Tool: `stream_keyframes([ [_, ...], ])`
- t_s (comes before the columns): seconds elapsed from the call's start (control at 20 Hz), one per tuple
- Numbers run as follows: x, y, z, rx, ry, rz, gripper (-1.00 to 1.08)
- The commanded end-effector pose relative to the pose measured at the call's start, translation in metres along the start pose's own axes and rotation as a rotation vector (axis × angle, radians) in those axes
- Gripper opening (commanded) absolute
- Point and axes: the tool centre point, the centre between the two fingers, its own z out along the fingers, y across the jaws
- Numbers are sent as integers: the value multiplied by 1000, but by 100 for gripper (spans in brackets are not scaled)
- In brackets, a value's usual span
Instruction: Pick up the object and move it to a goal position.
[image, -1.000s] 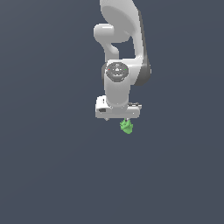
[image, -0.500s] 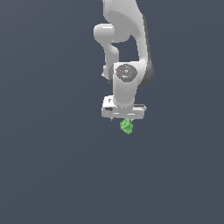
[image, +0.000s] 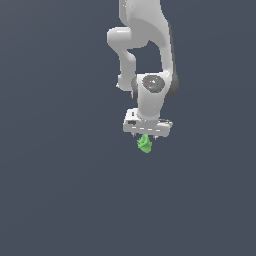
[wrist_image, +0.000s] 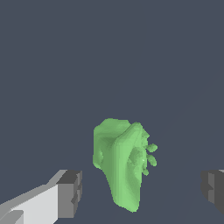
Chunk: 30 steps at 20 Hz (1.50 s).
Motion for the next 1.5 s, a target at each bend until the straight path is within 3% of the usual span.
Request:
stream_keyframes([
  [0.0,-2,-3,2,0,6,10,100],
  [0.35,-3,-3,6,-1,7,10,100],
  [1.1,-3,-3,53,-1,9,13,100],
  [1.15,-3,-3,53,-1,9,13,-100],
  [1.45,-3,-3,53,-1,9,13,-100],
])
